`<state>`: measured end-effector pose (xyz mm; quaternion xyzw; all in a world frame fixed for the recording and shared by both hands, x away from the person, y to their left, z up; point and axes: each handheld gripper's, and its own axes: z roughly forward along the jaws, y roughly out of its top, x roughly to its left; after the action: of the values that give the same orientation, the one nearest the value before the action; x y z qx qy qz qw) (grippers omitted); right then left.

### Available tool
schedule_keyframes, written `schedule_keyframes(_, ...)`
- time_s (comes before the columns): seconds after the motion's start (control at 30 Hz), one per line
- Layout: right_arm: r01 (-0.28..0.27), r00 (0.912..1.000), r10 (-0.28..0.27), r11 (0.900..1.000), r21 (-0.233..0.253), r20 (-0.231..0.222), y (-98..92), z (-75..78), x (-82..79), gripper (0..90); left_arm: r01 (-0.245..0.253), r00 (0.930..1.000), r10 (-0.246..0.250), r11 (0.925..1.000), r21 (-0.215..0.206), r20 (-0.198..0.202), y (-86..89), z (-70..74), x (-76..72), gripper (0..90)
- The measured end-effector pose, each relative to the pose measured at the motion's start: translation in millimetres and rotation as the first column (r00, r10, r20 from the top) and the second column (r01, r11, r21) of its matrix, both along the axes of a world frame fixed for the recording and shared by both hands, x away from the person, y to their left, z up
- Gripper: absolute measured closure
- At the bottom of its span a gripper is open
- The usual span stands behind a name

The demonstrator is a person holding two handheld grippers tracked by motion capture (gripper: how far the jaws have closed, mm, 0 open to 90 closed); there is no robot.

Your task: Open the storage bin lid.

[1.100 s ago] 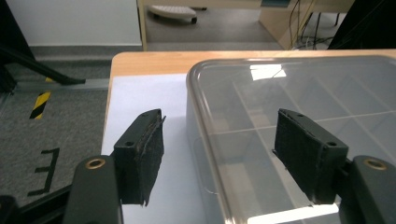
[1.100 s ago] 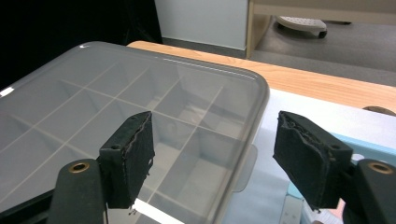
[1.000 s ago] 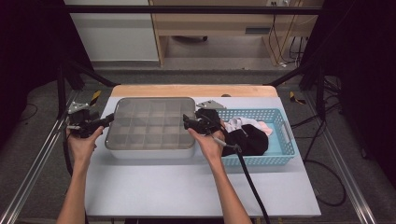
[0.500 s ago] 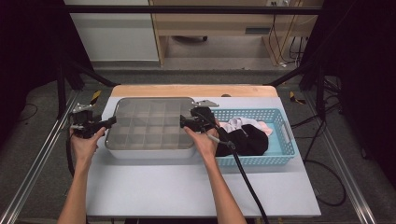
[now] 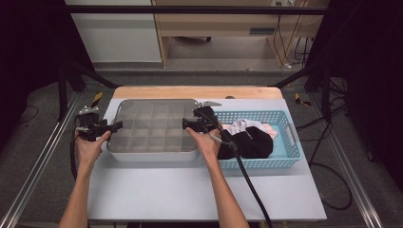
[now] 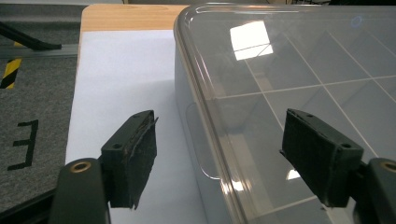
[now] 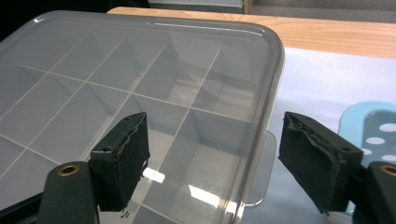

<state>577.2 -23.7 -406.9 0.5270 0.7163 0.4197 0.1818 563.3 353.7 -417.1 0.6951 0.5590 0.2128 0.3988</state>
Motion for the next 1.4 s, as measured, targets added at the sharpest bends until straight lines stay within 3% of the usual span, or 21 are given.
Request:
schedule_keyframes(0.3,0.029,0.9990,-0.030,0.999,-0.022,-0.035,5.8,-12.5,5.4,18.4,0.016,0.9998,-0.016,0.9998,-0.009,-0.009,0.9,-0.7,0.9,22.0)
schedule_keyframes(0.43,0.026,0.9986,-0.026,1.000,-0.006,-0.047,4.2,-12.5,6.9,19.4,0.023,0.9996,-0.024,0.9992,-0.034,-0.015,2.3,-2.6,2.7,20.8)
schedule_keyframes(0.5,0.022,0.9972,-0.021,1.000,0.016,-0.072,4.1,-12.9,7.0,19.3,0.031,0.9993,-0.032,0.9988,-0.038,-0.018,1.4,-2.9,3.4,20.4)
schedule_keyframes(0.67,0.015,0.9968,-0.013,1.000,0.025,-0.079,4.9,-13.9,7.1,18.3,0.057,0.9980,-0.058,0.9979,-0.032,-0.025,-4.9,-2.5,4.5,20.0)
schedule_keyframes(0.9,-0.002,0.9939,0.006,0.999,0.040,-0.110,2.9,-13.4,7.7,17.2,0.086,0.9936,-0.089,0.9954,-0.042,-0.069,-8.9,-1.2,4.9,16.6)
schedule_keyframes(1.07,-0.008,0.9917,0.015,0.998,0.059,-0.128,2.7,-14.5,9.2,16.6,0.089,0.9929,-0.093,0.9944,-0.057,-0.074,-10.6,-3.4,7.4,13.8)
schedule_keyframes(1.23,-0.010,0.9909,0.019,0.998,0.066,-0.133,2.4,-14.6,10.0,16.7,0.092,0.9906,-0.102,0.9901,-0.105,-0.091,-9.8,-6.7,11.4,12.6)
schedule_keyframes(1.4,-0.007,0.9898,0.018,0.997,0.078,-0.141,0.5,-14.0,10.5,19.8,0.080,0.9904,-0.092,0.9903,-0.113,-0.103,-10.4,-6.0,11.0,13.7)
